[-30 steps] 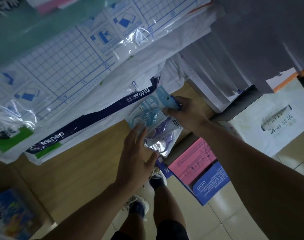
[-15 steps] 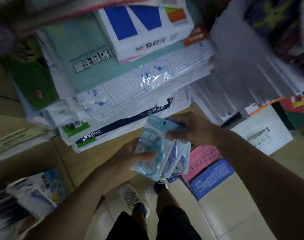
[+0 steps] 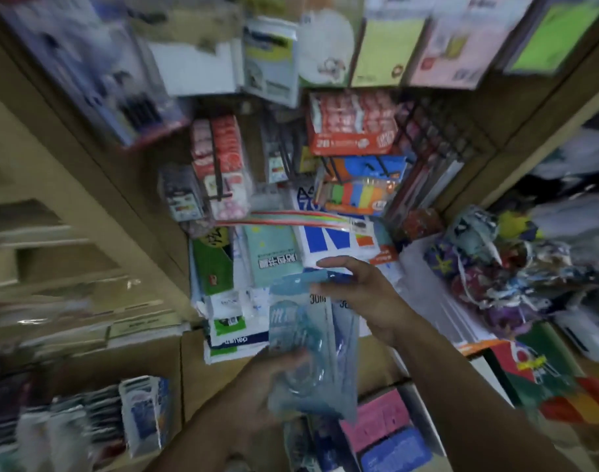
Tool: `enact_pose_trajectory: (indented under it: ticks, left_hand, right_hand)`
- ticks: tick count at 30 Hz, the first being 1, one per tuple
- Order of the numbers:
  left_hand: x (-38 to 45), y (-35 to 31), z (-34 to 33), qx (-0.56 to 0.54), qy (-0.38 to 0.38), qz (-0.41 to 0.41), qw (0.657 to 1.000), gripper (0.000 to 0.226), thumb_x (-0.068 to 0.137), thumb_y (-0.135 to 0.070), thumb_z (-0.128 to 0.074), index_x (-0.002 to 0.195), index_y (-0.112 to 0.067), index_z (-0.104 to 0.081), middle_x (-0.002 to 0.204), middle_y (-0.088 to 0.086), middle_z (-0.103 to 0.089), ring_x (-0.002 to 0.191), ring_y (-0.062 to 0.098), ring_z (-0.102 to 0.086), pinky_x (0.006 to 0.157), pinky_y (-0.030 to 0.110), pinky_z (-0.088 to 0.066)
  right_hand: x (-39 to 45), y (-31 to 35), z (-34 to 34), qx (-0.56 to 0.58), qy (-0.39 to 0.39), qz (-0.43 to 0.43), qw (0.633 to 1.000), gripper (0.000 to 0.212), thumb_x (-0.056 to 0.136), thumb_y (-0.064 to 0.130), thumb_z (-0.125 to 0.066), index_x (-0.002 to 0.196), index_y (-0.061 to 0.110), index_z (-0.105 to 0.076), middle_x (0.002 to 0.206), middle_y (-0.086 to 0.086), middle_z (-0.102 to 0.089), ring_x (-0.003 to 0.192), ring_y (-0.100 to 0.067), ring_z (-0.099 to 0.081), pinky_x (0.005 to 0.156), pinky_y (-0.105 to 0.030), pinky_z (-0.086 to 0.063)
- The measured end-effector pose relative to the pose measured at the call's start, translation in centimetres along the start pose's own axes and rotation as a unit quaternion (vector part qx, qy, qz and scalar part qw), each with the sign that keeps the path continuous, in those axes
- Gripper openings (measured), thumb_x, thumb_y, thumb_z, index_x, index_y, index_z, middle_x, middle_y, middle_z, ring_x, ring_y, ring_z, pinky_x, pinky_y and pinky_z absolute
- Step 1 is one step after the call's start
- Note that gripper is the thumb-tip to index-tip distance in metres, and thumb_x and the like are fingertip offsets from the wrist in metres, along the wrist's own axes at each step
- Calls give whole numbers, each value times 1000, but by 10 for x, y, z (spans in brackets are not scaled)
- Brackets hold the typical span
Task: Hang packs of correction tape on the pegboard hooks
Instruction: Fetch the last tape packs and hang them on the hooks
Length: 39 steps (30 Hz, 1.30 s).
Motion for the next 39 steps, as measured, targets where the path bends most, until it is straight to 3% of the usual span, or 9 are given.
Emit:
enact_pose_trajectory:
  ticks: [6,12,18,22,24,30,33,36,39]
  left_hand:
    - [-53,-49,-25,15,-48,-168,984,10,86,-5,-64,91,-12,-67,61,-9,-75,51,3,-70,42,12,-50]
    - [-88,-80,-30,-5,-98,-320,942,27,82,-11,-71,106,-22,-71,103,-2,-77,93,15,-74,82,35,-55]
    - [-114,-95,-38,-18,-103,-362,926,37,73,-27,-78,110,-24,-70,101,-4,-77,91,14,-74,74,31,-57]
    - [-122,-100,-35,-38,-95,-334,937,50,68,-65,-67,111,-38,-66,115,-13,-71,107,11,-67,96,40,-51]
    - [-128,-108,-35,-49,-101,-354,929,48,75,-68,-57,112,-38,-64,127,-11,-63,119,15,-59,106,46,-42]
    - [-152,-126,-51,-5,-88,-472,877,31,90,-24,-62,100,-53,-60,96,-49,-62,101,-18,-55,96,27,-41]
    - [-148,-128,-49,7,-101,-476,873,30,88,-11,-64,98,-39,-67,98,-32,-71,84,-17,-66,80,15,-51]
    - [-161,-142,-59,-9,-137,-517,845,31,86,-2,-67,109,-22,-69,103,0,-77,78,4,-72,59,8,-53]
    - [-155,-162,-66,18,-96,-588,803,40,78,11,-70,104,-19,-69,94,-3,-76,70,-5,-69,60,3,-49]
  right_hand:
    - [-42,74,-22,53,-75,113,989,65,70,46,-80,131,44,-56,128,28,-52,107,6,-57,87,-28,-49]
    - [-102,90,-58,-53,-54,261,963,66,80,47,-72,141,46,-46,138,33,-48,121,17,-50,87,-13,-53]
    - [-112,89,-79,-143,-21,342,929,70,84,46,-69,148,48,-39,154,36,-31,144,10,-30,111,-25,-44]
    - [-114,98,-79,-119,-45,358,925,62,86,39,-69,142,53,-45,148,35,-40,129,-14,-56,97,-28,-54]
    - [-117,103,-81,-89,-72,374,920,60,86,36,-69,139,54,-47,142,40,-41,130,0,-51,90,-13,-51]
    - [-125,126,-84,-92,-130,425,891,52,93,37,-60,132,67,-45,148,36,-36,135,19,-34,102,-30,-52]
    - [-125,139,-87,-131,-131,436,881,46,90,59,-57,133,69,-45,150,36,-35,138,15,-33,107,-31,-48]
    - [-129,162,-80,-204,-240,502,806,65,82,83,-51,142,61,-42,151,35,-40,132,-5,-51,106,-17,-40]
    - [-128,194,-78,-196,-280,507,791,62,76,87,-50,135,74,-35,145,49,-33,123,-10,-56,105,-22,-40]
Point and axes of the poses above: each hand's wrist, its own x-axis towards the middle knuckle, its own z-axis out of the back of the hand, y = z × x, the point moved 2 cm from there along x, towards the middle knuckle
